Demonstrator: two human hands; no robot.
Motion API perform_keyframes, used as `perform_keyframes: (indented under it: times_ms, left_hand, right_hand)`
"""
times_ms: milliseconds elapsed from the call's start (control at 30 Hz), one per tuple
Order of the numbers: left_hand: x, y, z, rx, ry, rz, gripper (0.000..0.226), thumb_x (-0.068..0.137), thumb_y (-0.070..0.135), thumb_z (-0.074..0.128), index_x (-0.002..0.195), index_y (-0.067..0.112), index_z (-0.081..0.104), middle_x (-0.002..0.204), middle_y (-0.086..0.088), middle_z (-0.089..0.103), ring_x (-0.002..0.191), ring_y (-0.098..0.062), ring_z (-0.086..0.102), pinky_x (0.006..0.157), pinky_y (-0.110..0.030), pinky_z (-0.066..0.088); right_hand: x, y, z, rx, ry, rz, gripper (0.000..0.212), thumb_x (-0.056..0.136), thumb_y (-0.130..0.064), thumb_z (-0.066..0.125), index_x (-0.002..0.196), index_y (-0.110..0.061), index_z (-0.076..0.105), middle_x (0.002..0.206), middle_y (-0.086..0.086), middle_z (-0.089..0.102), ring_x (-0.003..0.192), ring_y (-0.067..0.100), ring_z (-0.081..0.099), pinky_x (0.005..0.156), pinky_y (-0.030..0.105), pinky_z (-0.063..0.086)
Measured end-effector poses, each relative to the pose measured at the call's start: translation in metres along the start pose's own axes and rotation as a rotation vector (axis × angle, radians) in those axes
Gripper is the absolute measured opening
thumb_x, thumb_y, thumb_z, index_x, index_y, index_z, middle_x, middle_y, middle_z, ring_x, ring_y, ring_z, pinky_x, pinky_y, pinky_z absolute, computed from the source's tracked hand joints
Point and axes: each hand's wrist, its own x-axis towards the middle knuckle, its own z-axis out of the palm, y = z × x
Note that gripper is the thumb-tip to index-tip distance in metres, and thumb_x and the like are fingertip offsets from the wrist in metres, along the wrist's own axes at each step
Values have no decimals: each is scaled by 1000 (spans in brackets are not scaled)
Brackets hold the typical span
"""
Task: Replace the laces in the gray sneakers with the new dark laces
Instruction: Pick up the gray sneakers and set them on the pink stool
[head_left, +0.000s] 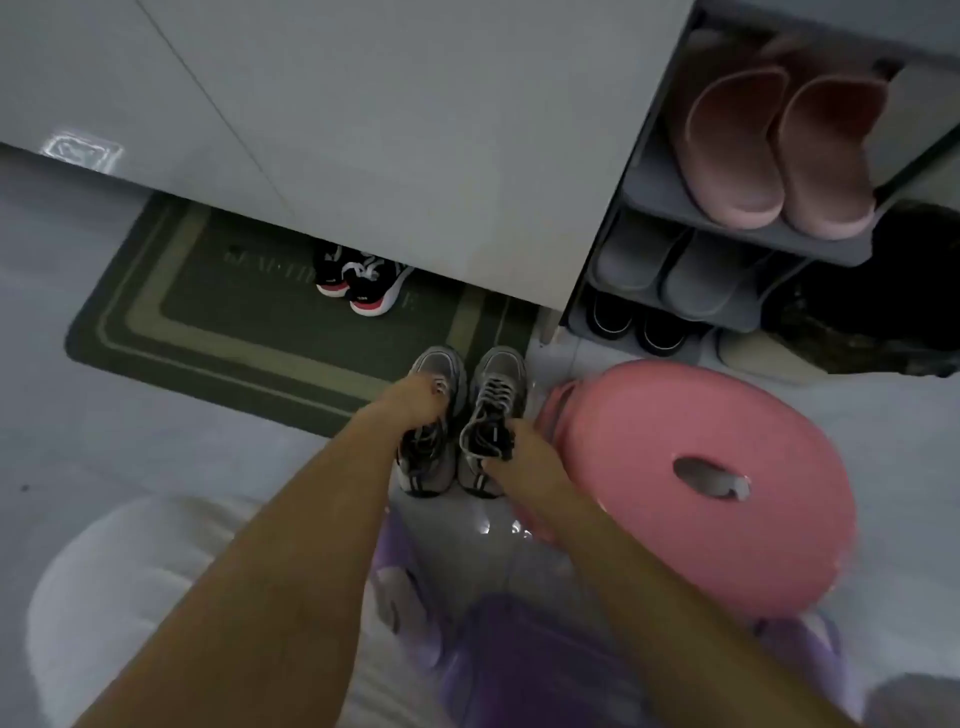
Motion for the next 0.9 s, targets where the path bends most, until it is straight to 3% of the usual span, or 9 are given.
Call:
perform_keyframes:
  times_ms: [67,133,233,433,500,567,733,900]
  left_hand:
    - [9,-7,3,-45,25,-2,19,97,18,46,92,1,54,88,-20,55,86,-33,54,72,-34,39]
    - [19,-20,11,-65,32,-27,23,94,13,48,103,-6,58,102,-27,60,97,-38,58,79,-37,43]
    - [37,-37,24,-77,1,-82,33,89,12,54,119,-2,55,113,-22,62,104,-37,58,88,-37,46]
    - [58,-56,34,-99,97,-129,49,87,15,56,134,9,43,127,-19,51,110,-39,55,89,-41,46]
    - [63,-60,37,-104,121,-162,53,87,14,56,138,10,38,134,-18,41,114,-39,51,93,-44,45]
    - [66,-65,42,-90,91,-165,56,88,13,55,140,12,36,133,-18,44,114,-38,51,94,-44,44]
    - [74,-81,51,-107,29,-169,63,91,15,51,148,26,27,130,-12,56,116,-34,54,92,-36,44]
    - [75,-88,54,-136,92,-117,58,91,12,49,145,26,36,126,-11,60,113,-33,56,87,-31,43]
  right_hand:
    - [15,2,11,28,63,35,49,84,-16,61,130,-9,45,123,13,60,115,30,57,93,32,46]
    - [26,-1,18,38,80,101,56,84,-15,60,136,-9,40,126,15,58,117,32,55,95,34,45]
    - [55,-1,22,83,124,207,55,86,-9,56,137,-6,36,129,17,54,117,33,53,96,34,43]
    - [107,15,29,81,150,337,48,85,-3,52,133,-8,46,130,14,55,118,30,53,94,28,43]
    - [117,21,28,80,126,356,55,87,-1,48,141,-11,39,138,13,49,125,29,48,99,27,39]
    - [124,27,29,67,123,367,59,89,-1,46,145,-14,34,143,11,44,129,29,43,103,28,36]
    - [134,41,39,19,134,378,51,90,-14,57,139,-17,44,136,12,51,124,31,49,101,30,39]
    - [134,48,37,8,191,358,30,87,-11,60,117,-8,62,114,16,64,107,31,59,86,27,43]
